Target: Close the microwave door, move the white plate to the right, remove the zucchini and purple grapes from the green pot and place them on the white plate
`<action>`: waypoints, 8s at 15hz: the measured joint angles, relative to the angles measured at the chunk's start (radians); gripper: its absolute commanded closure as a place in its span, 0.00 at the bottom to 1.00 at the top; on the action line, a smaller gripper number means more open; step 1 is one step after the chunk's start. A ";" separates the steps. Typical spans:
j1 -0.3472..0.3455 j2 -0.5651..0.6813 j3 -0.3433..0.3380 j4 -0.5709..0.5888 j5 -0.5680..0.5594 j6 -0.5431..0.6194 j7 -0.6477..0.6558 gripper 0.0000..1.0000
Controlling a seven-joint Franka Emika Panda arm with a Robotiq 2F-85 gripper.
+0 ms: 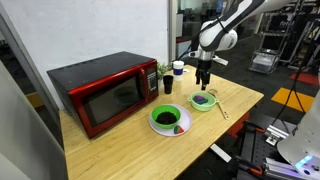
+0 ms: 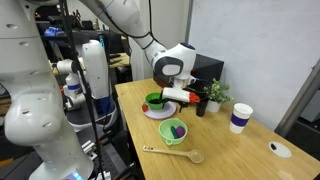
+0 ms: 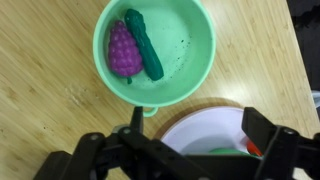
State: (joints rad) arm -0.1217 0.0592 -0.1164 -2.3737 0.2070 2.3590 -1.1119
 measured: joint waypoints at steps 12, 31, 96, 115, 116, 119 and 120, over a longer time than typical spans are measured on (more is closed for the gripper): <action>0.000 -0.002 0.007 -0.009 0.006 0.004 -0.037 0.00; 0.001 -0.005 0.008 -0.162 0.003 0.191 -0.216 0.00; -0.142 0.270 0.163 -0.063 0.056 0.407 -0.473 0.58; -0.152 0.200 0.150 0.059 -0.004 0.137 -0.411 0.93; -0.149 0.184 0.146 0.073 -0.005 0.088 -0.396 0.93; -0.131 0.150 0.125 0.120 -0.006 -0.022 -0.315 0.93; -0.123 0.143 0.120 0.136 -0.006 -0.049 -0.281 0.93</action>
State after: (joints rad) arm -0.2451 0.2023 0.0036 -2.2379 0.2010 2.3101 -1.3925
